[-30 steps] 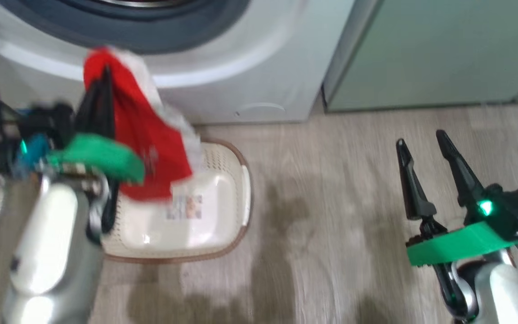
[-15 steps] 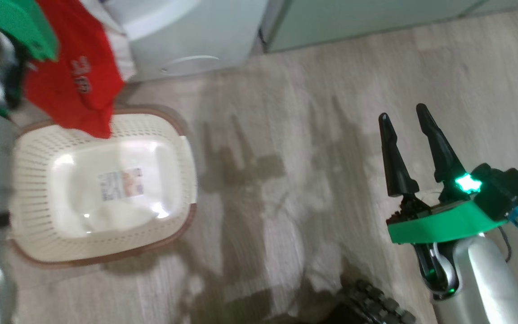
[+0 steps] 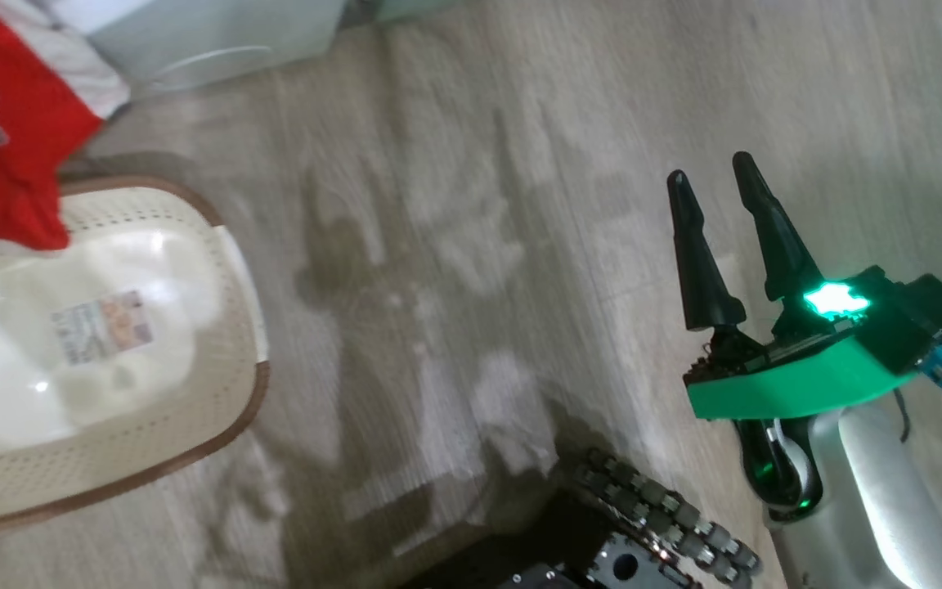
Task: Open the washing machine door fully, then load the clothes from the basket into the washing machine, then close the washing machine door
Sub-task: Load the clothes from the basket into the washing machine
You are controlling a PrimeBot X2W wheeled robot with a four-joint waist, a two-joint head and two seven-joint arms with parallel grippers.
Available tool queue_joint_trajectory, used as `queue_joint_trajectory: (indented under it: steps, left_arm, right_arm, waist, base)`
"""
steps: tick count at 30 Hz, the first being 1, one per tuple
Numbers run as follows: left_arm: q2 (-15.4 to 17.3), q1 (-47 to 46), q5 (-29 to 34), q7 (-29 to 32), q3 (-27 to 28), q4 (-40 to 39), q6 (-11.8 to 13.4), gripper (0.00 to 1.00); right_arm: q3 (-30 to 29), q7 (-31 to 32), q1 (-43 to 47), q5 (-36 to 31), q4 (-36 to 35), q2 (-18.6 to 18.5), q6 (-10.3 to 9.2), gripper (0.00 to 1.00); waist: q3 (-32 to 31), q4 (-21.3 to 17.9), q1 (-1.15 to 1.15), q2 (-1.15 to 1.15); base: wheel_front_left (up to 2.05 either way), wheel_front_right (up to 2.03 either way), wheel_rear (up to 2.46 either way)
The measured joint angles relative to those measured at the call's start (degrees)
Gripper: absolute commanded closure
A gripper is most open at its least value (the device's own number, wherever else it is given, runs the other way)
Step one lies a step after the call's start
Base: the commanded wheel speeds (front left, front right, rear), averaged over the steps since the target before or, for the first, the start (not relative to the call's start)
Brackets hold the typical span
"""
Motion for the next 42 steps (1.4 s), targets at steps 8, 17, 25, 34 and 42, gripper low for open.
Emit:
queue_joint_trajectory:
  steps: [8, 17, 25, 34, 42]
  left_arm:
    - [4.0, -5.3, 1.2, -2.1, 1.4, -0.4, 1.1, 1.00]
    - [5.7, -11.2, 3.4, -19.2, 2.5, -0.5, 2.6, 1.00]
    - [5.4, -11.3, 3.5, -25.2, 2.7, 6.3, 3.0, 1.00]
    - [4.0, -8.5, 3.1, -28.2, 1.6, 9.4, 2.1, 1.00]
    - [1.7, -6.6, 2.4, -29.2, 1.2, 10.6, 2.1, 0.00]
  right_arm:
    - [1.1, 0.0, -0.2, 1.1, -0.9, 0.0, 0.00, 0.00]
    - [1.6, 0.0, -1.1, 1.6, -1.4, 0.0, 0.00, 0.00]
    - [1.7, 0.0, -1.2, 1.6, -1.5, 0.0, 0.00, 0.00]
    - [1.0, 0.0, -1.3, 1.3, -1.4, 0.1, 0.00, 0.00]
    - [-0.4, 0.0, -1.3, -0.1, -1.2, 0.1, 0.00, 0.00]
  waist:
    - [3.6, -3.2, 0.00, 0.00]
    - [6.0, -4.8, 0.00, 0.00]
    - [6.2, -4.2, -0.01, 0.00]
    - [4.9, -2.4, -0.01, 0.00]
    - [2.4, -0.7, -0.01, 0.00]
  base:
    - [0.00, 0.00, 0.00]
    - [0.00, 0.00, 0.00]
    - [0.00, 0.00, 0.00]
    - [0.00, 0.00, 0.00]
    - [0.00, 0.00, 0.00]
